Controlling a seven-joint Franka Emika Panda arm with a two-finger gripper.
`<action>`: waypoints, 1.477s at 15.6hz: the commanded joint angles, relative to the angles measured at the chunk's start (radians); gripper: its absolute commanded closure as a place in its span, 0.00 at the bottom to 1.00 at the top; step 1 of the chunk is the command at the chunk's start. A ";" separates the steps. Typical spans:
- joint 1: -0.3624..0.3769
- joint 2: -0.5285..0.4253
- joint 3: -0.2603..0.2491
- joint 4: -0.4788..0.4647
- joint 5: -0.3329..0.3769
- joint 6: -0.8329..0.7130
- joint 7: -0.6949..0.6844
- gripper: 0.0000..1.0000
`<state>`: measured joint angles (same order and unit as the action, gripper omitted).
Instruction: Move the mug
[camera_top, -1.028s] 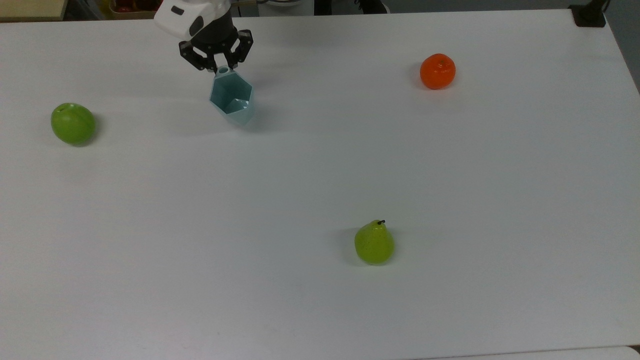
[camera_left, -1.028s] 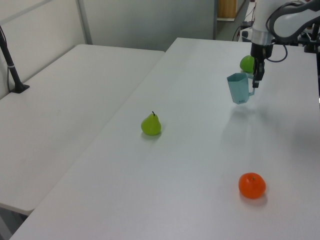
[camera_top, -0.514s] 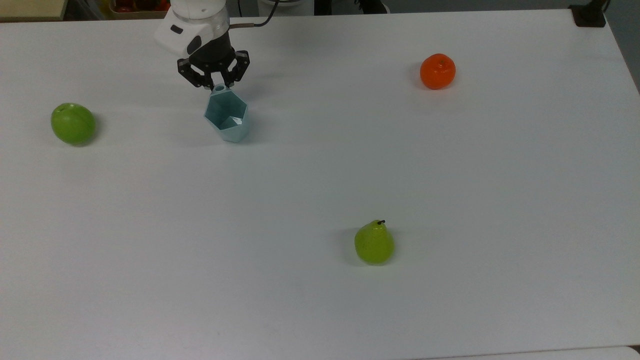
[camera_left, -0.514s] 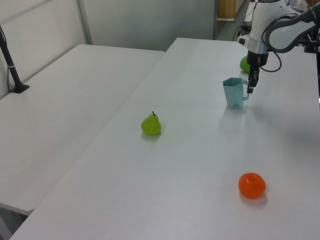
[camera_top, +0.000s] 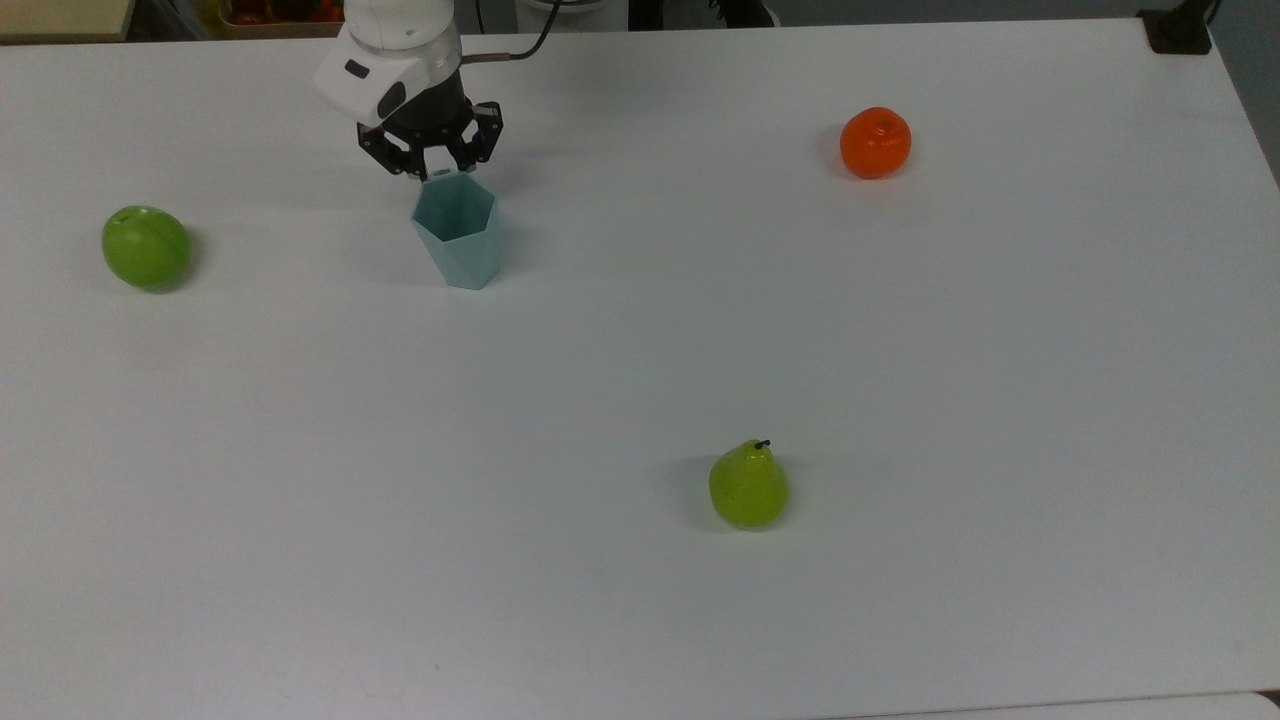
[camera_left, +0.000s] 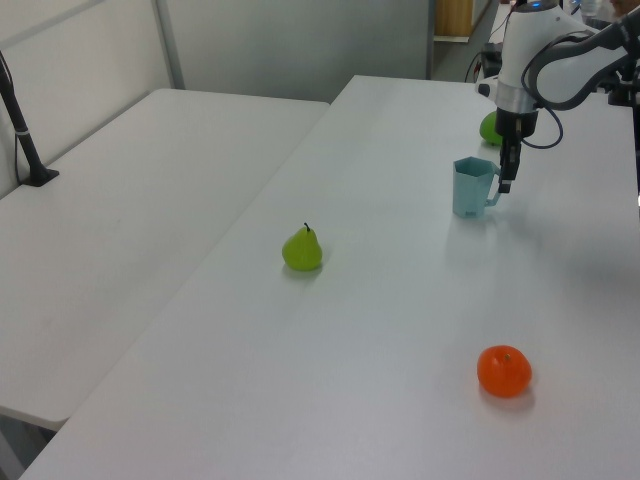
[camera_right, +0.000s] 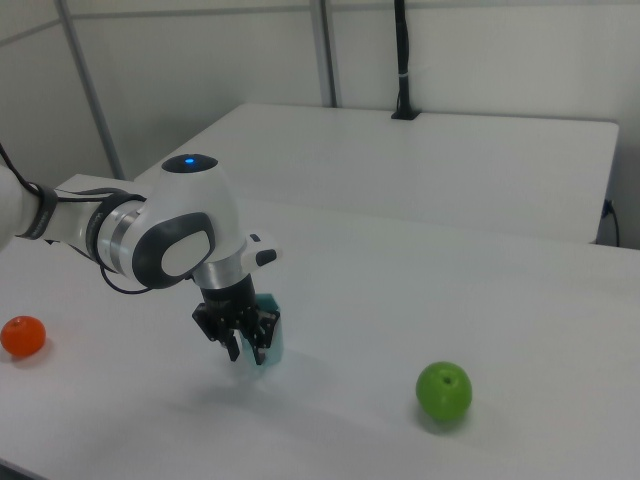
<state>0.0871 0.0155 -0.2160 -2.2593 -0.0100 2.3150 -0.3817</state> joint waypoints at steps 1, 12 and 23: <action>0.006 -0.025 0.004 0.001 -0.013 -0.069 0.024 0.27; 0.013 -0.049 0.124 0.410 0.022 -0.598 0.346 0.00; 0.003 -0.038 0.172 0.629 0.074 -0.617 0.388 0.00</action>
<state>0.0906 -0.0374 -0.0361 -1.6589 0.0295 1.6493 0.0579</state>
